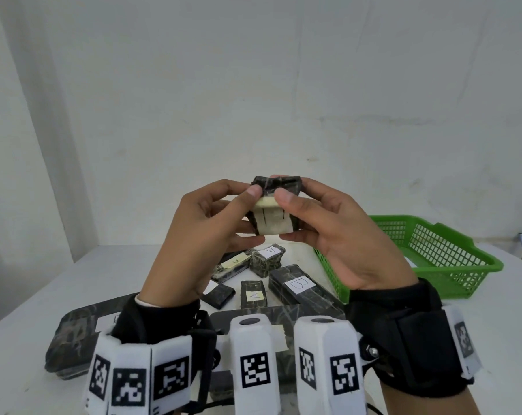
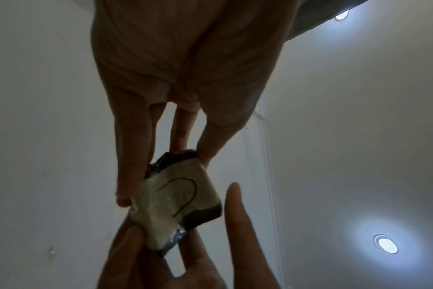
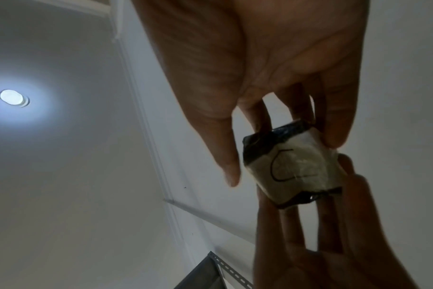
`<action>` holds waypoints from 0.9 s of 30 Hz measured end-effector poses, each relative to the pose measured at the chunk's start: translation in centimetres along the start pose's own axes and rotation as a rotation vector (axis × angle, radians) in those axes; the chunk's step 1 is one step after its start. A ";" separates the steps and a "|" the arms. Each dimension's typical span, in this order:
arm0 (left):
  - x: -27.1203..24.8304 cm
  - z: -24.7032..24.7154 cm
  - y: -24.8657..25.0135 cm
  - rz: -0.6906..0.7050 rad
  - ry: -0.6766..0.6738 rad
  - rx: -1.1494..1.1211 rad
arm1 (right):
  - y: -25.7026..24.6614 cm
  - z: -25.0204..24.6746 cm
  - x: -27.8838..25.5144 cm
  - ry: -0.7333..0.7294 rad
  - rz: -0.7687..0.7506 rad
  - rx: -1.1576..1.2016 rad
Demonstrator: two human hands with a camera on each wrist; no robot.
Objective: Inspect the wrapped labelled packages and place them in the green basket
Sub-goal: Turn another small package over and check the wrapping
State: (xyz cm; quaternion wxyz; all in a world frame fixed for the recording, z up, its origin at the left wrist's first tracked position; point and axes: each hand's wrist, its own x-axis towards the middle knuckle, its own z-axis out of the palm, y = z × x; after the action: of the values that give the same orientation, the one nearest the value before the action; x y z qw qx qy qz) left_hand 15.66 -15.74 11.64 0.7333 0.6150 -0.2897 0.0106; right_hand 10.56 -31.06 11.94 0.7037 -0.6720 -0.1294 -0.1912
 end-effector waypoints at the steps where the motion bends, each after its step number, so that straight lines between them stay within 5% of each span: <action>1: 0.0 0.0 0.0 -0.018 -0.016 -0.001 | 0.0 0.0 0.0 -0.001 0.002 -0.009; 6: 0.0 -0.3 0.1 -0.080 -0.088 0.077 | 0.1 -0.1 0.2 0.071 0.034 -0.053; 11: -0.1 -0.9 0.4 -0.003 -0.104 0.081 | 0.1 0.1 0.2 0.030 0.067 -0.155; 18: 0.1 -0.9 0.3 0.042 0.008 -0.042 | 0.7 -0.1 0.5 0.089 0.049 0.029; 27: 0.1 -0.5 -0.1 -0.043 -0.231 -0.031 | 0.9 -1.0 0.8 0.265 -0.002 0.057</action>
State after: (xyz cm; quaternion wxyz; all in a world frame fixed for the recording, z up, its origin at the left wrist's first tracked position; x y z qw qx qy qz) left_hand 15.94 -15.32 11.58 0.7046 0.6068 -0.3590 -0.0807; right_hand 11.60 -32.14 11.48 0.7333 -0.6203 -0.0415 -0.2754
